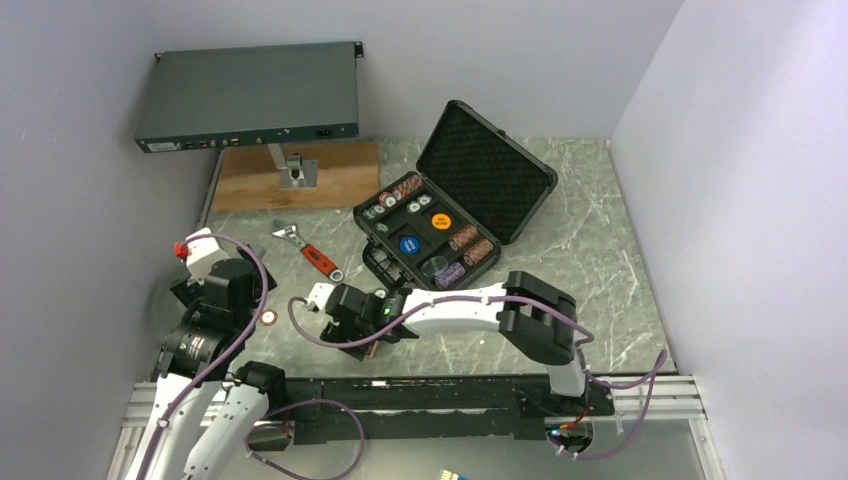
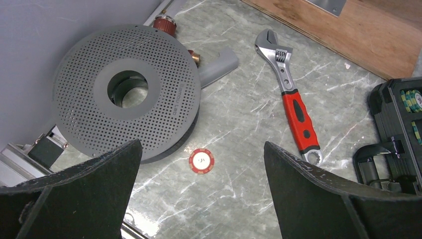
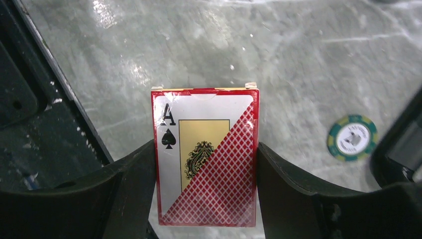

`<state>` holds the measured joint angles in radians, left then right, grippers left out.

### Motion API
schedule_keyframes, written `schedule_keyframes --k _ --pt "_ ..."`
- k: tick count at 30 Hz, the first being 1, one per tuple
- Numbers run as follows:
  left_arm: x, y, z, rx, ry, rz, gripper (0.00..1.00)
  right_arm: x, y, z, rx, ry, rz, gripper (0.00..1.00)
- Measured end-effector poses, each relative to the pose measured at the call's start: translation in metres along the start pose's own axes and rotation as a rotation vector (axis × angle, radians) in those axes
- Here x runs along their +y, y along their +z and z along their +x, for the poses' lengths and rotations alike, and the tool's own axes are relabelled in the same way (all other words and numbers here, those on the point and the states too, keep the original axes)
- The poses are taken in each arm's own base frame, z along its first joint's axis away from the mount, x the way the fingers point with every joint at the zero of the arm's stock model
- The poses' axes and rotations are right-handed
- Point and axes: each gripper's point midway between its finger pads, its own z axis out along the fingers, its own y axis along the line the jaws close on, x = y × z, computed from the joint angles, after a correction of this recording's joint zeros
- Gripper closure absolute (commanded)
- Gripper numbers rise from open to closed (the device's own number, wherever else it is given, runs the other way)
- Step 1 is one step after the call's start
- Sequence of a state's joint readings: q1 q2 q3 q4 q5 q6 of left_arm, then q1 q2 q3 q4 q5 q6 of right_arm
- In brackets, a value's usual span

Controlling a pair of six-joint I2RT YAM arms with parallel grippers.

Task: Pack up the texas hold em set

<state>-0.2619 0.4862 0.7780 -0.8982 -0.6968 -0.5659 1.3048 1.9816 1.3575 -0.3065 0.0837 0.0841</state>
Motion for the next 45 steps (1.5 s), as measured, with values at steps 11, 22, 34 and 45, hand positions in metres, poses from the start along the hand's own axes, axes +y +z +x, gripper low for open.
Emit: schedule_keyframes --k 11,22,34,45 --pt "-0.021 0.0 0.008 0.042 0.095 0.126 0.0 -0.081 -0.062 -0.027 -0.091 0.14 0.107 0.76" --pt "-0.074 -0.013 0.021 0.086 0.223 0.463 0.0 -0.221 -0.105 -0.018 -0.133 0.313 0.31 0.77" --pt "-0.093 -0.024 0.03 0.11 0.265 0.607 0.0 -0.314 -0.117 -0.02 -0.161 0.369 0.407 0.78" --pt "-0.095 -0.025 0.031 0.117 0.277 0.623 0.0 -0.342 -0.088 0.017 -0.07 0.39 0.396 0.8"
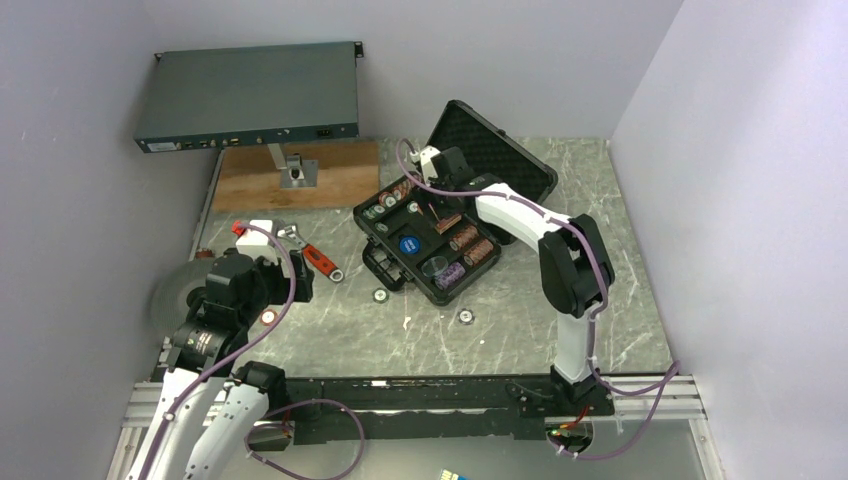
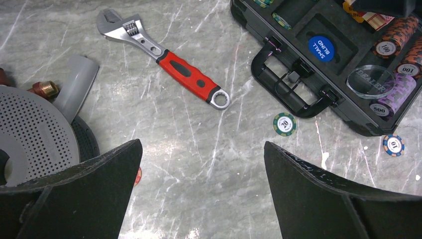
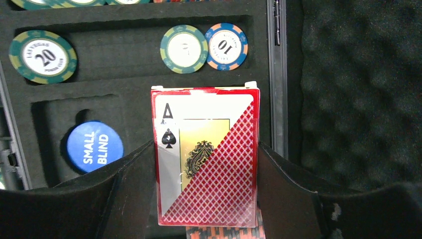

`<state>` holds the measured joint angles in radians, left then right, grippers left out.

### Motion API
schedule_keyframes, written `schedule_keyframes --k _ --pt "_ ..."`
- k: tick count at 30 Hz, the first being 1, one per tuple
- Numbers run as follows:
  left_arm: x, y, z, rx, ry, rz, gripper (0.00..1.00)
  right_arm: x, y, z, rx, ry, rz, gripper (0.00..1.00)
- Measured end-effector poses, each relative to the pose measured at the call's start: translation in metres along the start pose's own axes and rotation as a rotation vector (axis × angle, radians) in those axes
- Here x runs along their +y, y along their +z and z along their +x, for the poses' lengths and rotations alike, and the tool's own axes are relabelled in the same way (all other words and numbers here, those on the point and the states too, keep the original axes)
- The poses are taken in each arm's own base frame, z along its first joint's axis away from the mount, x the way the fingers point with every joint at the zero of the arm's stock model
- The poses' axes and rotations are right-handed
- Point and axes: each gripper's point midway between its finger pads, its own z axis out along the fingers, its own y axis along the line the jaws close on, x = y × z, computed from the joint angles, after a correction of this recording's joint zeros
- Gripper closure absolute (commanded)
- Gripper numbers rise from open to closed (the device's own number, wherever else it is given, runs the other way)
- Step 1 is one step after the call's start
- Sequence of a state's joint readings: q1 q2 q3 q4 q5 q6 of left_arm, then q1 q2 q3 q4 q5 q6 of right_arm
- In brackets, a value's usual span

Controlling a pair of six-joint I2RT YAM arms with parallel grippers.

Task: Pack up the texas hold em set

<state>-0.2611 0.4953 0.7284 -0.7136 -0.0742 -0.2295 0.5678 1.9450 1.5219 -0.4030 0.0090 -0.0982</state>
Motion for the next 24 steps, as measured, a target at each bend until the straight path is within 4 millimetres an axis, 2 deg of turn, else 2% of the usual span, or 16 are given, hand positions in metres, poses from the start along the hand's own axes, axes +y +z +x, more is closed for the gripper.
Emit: schedule_keyframes --k 13,24 --pt "0.0 0.002 0.001 0.009 0.001 -0.002 0.0 -0.011 0.017 0.01 0.032 -0.033 0.021 0.81" --pt "0.0 0.003 0.002 0.017 0.001 -0.003 0.0 -0.014 0.019 0.009 0.025 -0.027 0.026 0.81"
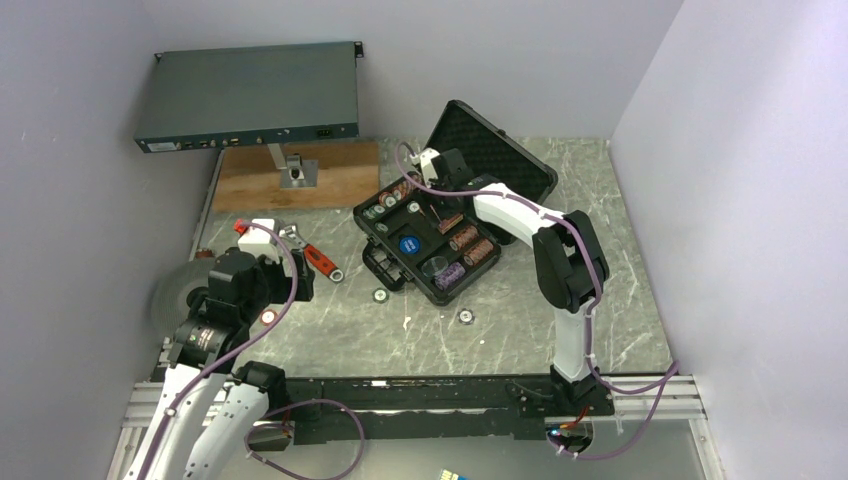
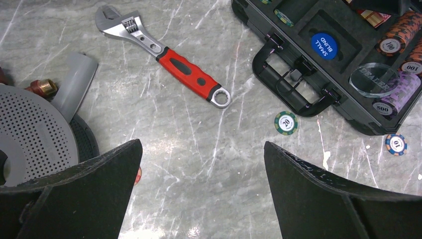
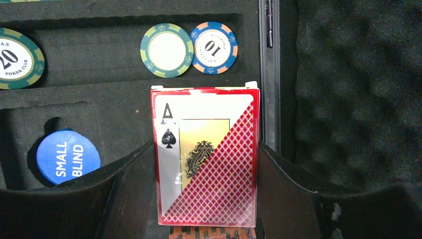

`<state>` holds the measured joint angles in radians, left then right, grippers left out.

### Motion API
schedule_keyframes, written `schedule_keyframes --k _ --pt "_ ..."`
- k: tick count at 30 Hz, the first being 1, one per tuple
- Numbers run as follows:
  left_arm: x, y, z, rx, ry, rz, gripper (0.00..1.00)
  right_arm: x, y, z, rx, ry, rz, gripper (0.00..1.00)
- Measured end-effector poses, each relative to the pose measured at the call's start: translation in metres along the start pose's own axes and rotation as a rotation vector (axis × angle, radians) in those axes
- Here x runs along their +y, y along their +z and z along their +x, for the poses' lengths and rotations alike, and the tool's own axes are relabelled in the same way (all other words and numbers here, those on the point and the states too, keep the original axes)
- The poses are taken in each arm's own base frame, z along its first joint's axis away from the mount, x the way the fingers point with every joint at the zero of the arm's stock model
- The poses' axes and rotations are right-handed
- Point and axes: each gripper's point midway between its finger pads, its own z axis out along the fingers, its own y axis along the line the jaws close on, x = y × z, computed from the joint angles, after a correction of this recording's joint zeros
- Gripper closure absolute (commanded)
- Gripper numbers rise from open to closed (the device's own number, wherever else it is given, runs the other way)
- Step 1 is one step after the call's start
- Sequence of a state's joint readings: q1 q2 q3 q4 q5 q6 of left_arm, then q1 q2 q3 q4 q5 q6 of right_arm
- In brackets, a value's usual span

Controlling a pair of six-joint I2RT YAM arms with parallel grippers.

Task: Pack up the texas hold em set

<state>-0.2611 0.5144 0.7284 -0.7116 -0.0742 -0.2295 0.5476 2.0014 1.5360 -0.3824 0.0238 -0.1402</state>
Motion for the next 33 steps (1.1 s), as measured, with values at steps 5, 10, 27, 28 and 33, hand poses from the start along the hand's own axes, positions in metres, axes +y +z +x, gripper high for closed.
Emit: schedule_keyframes --k 5,10,27,28,33 --pt "0.0 0.0 -0.001 -0.003 0.0 0.001 0.0 -0.002 0.002 0.002 -0.003 0.005 0.005 0.81" --pt "0.0 0.0 -0.001 -0.004 0.0 0.0 0.0 -0.002 0.004 0.004 -0.007 0.01 0.005 0.8" --pt "0.0 0.001 0.0 0.002 0.0 -0.001 0.0 -0.003 -0.001 0.01 -0.019 0.027 0.003 0.75" --pt "0.0 0.001 0.0 0.002 0.0 -0.001 0.0 -0.003 0.0 0.011 -0.019 0.028 0.003 0.71" --pt "0.0 0.001 0.0 0.002 0.0 -0.001 0.0 -0.002 0.0 0.011 -0.022 0.031 -0.006 0.45"
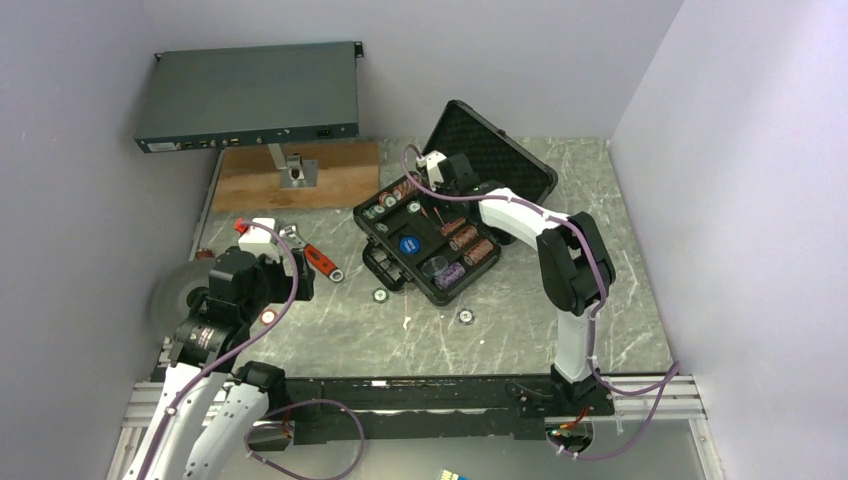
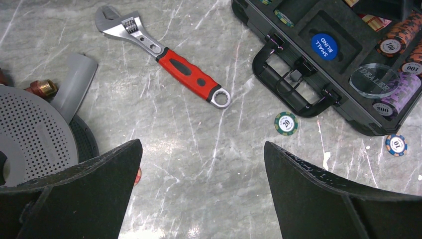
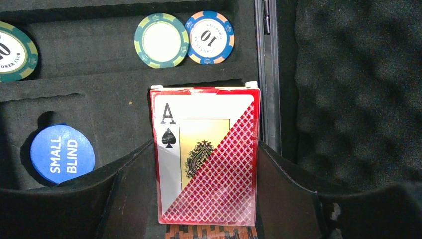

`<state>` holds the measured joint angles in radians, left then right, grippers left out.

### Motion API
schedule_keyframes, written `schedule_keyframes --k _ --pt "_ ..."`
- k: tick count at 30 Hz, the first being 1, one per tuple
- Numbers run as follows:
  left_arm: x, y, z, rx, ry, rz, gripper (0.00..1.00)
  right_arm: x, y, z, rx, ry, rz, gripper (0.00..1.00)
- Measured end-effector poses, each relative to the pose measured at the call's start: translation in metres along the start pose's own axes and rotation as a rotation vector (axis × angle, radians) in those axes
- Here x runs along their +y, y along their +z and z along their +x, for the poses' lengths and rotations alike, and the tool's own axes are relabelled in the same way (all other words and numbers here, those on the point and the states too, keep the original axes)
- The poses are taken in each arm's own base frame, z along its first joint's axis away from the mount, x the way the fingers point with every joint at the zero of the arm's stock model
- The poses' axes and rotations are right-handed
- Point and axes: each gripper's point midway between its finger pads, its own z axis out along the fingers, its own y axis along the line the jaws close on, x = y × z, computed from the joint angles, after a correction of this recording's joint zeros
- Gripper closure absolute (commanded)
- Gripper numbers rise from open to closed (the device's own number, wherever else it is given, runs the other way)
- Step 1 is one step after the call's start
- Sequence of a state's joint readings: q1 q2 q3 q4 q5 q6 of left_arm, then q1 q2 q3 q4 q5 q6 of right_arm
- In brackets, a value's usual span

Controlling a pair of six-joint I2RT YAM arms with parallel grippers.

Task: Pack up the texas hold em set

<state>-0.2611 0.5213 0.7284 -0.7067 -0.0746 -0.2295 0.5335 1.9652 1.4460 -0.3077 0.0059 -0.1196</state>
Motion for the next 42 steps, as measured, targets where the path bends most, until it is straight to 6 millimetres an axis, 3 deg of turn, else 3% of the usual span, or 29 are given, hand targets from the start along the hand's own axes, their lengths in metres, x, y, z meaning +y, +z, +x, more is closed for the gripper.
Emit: schedule_keyframes --k 10,18,20,26,31,35,42 --pt "0.0 0.0 0.0 0.001 0.0 -0.001 0.0 0.005 -0.003 -0.003 0.003 0.005 -0.042 0.24" --pt "0.0 0.001 0.001 0.007 0.0 -0.002 0.0 0.012 -0.017 -0.013 0.001 0.023 -0.089 0.16" --pt "0.0 0.001 0.001 0.008 0.001 -0.002 0.0 0.012 -0.021 -0.015 -0.001 0.026 -0.089 0.23" --pt "0.0 0.002 0.002 0.013 0.001 -0.003 0.01 0.005 -0.034 -0.024 -0.027 0.063 -0.03 0.58" --pt "0.0 0.002 0.002 0.012 0.001 -0.003 0.01 -0.01 -0.047 -0.027 -0.052 0.103 0.061 0.67" --pt "0.0 0.002 0.002 0.012 0.001 -0.003 0.01 -0.02 -0.046 -0.026 -0.051 0.136 0.12 0.69" --pt "0.0 0.002 0.002 0.012 0.001 -0.003 0.01 -0.038 -0.022 -0.014 -0.008 0.178 0.204 0.72"
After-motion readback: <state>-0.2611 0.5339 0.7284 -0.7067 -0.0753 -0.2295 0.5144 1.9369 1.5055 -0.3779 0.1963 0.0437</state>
